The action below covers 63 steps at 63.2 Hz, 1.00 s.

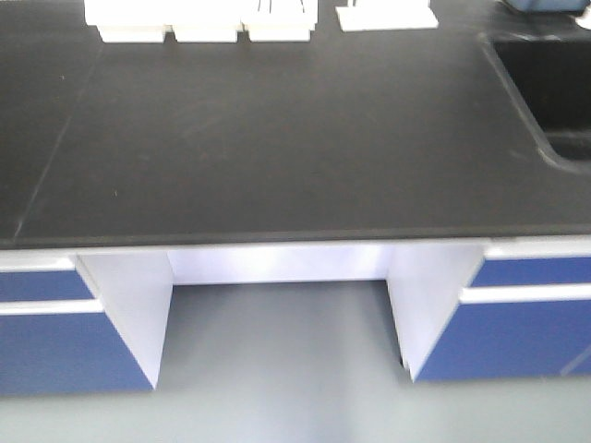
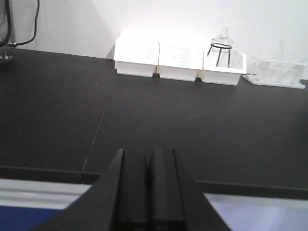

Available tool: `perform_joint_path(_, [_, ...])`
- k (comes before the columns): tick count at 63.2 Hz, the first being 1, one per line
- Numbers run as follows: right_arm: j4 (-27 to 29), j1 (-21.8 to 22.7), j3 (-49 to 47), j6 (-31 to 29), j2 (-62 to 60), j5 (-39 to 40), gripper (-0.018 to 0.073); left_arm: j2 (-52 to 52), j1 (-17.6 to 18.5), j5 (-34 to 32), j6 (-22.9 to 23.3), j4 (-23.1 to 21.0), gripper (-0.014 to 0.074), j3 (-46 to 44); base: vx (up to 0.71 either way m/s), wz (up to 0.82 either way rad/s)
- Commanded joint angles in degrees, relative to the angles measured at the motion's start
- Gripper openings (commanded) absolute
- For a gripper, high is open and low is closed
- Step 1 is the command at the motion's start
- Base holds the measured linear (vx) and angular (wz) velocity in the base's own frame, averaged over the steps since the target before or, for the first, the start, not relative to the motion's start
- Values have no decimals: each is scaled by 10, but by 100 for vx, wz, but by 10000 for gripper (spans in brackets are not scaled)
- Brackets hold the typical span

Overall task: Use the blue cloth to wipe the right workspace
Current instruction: 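Drive the base across the room holding the cloth in the right gripper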

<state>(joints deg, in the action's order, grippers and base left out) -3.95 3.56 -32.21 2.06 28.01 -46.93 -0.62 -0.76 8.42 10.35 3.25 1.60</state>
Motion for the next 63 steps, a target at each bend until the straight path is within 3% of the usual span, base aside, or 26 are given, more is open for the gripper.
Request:
perform_joint_path(1, [-3,3,-16,-4,2,39,-1,-9,1,-46,5,-4,-6,18,-31,-12])
perform_joint_path(63, [-5,-6,-16,-3,-1,39,-1,-9,1,-46,5,-4,-6,18,-34,-9])
